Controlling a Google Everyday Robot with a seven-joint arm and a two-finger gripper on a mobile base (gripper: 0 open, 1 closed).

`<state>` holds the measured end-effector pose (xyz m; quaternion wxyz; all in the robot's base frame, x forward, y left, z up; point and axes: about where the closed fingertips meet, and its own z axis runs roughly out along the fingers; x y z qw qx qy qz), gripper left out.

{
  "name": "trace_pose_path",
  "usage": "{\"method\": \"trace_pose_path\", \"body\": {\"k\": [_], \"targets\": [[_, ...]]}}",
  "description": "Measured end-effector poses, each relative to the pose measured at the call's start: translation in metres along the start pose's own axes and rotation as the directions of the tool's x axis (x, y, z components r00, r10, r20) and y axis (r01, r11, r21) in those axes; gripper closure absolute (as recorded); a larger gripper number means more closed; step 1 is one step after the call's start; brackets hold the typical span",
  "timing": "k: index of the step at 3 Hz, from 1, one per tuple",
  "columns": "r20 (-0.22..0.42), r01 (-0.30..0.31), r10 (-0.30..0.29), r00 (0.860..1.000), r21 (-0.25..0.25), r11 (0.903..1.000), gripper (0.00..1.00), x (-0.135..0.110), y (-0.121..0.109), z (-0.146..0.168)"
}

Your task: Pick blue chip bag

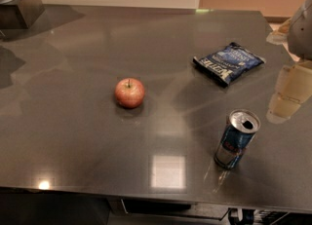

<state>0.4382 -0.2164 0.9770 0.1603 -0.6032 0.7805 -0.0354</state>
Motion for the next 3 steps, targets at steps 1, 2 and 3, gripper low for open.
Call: {"method": "trace_pose_path", "body": {"k": [1,2,3], "targets": [[0.0,0.0,0.0,1.0,0.0,1.0,0.0,0.0,0.0,0.0],[-0.004,0.02,-0.02,1.0,-0.015,0.9997,0.0,-0.005,-0.014,0.003],[-0.004,0.048,-0.048,0.999,-0.033,0.9983,0.0,-0.011,-0.043,0.011]]}}
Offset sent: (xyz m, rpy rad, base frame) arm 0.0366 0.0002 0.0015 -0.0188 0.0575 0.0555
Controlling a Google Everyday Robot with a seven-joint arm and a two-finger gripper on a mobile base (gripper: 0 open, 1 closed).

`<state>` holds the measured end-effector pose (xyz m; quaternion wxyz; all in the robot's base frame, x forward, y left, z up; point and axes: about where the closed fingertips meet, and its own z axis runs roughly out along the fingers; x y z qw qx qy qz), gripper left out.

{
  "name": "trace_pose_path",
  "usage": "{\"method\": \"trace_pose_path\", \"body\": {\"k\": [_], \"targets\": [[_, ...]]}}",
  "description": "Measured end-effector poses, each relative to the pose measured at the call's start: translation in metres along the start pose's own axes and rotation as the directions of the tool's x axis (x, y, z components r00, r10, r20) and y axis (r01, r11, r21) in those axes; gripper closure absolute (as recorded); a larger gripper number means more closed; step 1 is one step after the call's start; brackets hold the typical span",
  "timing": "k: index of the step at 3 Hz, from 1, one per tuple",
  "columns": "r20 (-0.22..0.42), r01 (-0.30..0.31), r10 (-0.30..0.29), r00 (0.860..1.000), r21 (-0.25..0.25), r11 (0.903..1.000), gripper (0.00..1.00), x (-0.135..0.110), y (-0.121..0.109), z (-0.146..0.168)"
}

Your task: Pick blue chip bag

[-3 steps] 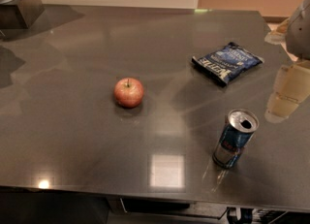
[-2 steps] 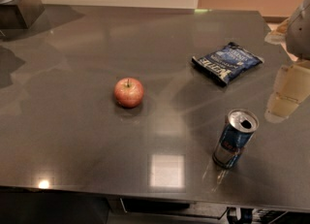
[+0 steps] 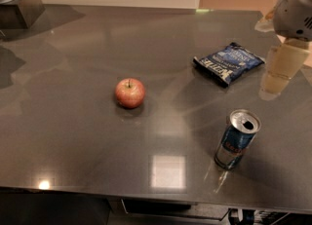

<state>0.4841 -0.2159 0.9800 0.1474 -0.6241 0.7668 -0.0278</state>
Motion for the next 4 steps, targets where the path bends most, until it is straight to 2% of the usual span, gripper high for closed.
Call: {"method": "trace_pose_path", "body": {"k": [2,4], "targets": [[0.022,0.085,-0.085,0.996,-0.005,0.9964,0.0,-0.012,-0.07,0.022],[-0.021,0.166,-0.167,0.986,-0.043,0.9851,0.0,0.009,-0.129,0.079]]}}
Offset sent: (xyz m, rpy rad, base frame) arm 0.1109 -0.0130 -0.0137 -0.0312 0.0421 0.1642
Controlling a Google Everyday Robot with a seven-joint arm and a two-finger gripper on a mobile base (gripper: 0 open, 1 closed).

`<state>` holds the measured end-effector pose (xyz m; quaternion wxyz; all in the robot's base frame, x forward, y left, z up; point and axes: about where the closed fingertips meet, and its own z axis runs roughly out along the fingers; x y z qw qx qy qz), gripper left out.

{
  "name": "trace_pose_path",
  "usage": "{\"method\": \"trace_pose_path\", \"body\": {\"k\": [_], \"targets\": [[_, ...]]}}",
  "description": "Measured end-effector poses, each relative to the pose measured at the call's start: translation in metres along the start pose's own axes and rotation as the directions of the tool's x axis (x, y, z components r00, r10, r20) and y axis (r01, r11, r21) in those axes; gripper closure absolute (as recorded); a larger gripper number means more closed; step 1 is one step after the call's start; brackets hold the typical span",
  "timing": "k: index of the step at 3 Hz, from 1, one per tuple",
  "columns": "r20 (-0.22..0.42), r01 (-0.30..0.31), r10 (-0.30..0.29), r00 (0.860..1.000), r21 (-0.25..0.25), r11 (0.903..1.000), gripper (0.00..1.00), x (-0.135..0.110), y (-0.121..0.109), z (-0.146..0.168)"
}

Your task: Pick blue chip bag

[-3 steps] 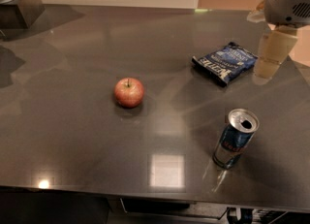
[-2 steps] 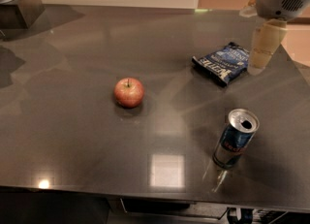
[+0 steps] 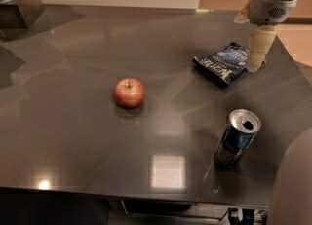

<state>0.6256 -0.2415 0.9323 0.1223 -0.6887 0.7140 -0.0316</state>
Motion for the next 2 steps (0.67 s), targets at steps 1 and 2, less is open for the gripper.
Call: {"method": "trace_pose_path", "body": {"k": [1,2], "targets": [[-0.023,0.023,-0.023,0.999,-0.018,0.9996,0.0,0.018,-0.015,0.028],[-0.039,0.044,-0.046,0.998,-0.042,0.9981,0.0,0.03,-0.024,0.051]]}}
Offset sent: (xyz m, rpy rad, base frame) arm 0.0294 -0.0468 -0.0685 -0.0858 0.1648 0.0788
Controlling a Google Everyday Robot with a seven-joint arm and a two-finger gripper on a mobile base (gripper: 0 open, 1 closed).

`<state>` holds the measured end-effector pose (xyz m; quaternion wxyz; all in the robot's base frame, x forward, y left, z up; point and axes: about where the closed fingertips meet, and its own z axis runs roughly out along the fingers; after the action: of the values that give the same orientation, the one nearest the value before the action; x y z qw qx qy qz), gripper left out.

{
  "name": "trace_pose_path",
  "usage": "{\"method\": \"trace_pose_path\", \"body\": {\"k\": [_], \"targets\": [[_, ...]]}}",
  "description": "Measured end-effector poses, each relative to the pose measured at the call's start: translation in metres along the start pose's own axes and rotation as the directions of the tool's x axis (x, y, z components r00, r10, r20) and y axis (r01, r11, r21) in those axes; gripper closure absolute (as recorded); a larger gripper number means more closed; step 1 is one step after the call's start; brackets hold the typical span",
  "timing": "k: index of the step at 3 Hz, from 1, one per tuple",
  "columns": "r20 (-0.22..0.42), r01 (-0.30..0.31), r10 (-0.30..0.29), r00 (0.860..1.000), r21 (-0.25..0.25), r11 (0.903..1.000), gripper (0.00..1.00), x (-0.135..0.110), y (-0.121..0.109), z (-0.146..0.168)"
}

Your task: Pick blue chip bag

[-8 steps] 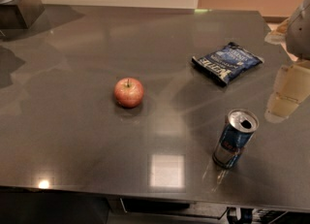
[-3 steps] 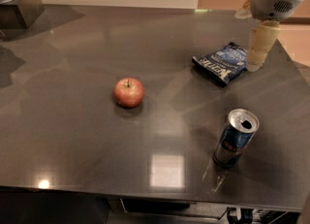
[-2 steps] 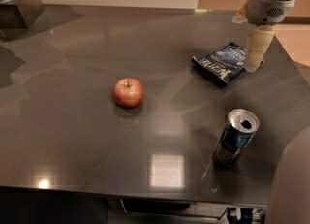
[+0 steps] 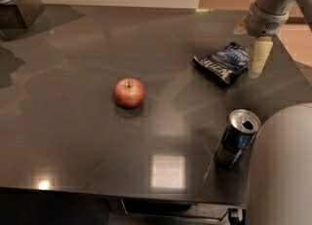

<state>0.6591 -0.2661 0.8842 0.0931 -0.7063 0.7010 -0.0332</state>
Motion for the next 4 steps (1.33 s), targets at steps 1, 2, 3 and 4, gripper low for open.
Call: {"method": "trace_pose_path", "body": {"k": [1,2,3,4], "targets": [[-0.014,0.032,-0.033,0.999,-0.026,0.9992,0.0,0.005,-0.006,0.02],[-0.019,0.064,-0.065,0.998,-0.053,0.9965,0.0,0.005,-0.009,0.037],[-0.03,0.091,-0.094,0.995,-0.083,0.9924,0.0,0.002,-0.011,0.05],[-0.046,0.095,-0.1,0.994,-0.106,0.9898,0.16,0.002,-0.011,0.056]]}}
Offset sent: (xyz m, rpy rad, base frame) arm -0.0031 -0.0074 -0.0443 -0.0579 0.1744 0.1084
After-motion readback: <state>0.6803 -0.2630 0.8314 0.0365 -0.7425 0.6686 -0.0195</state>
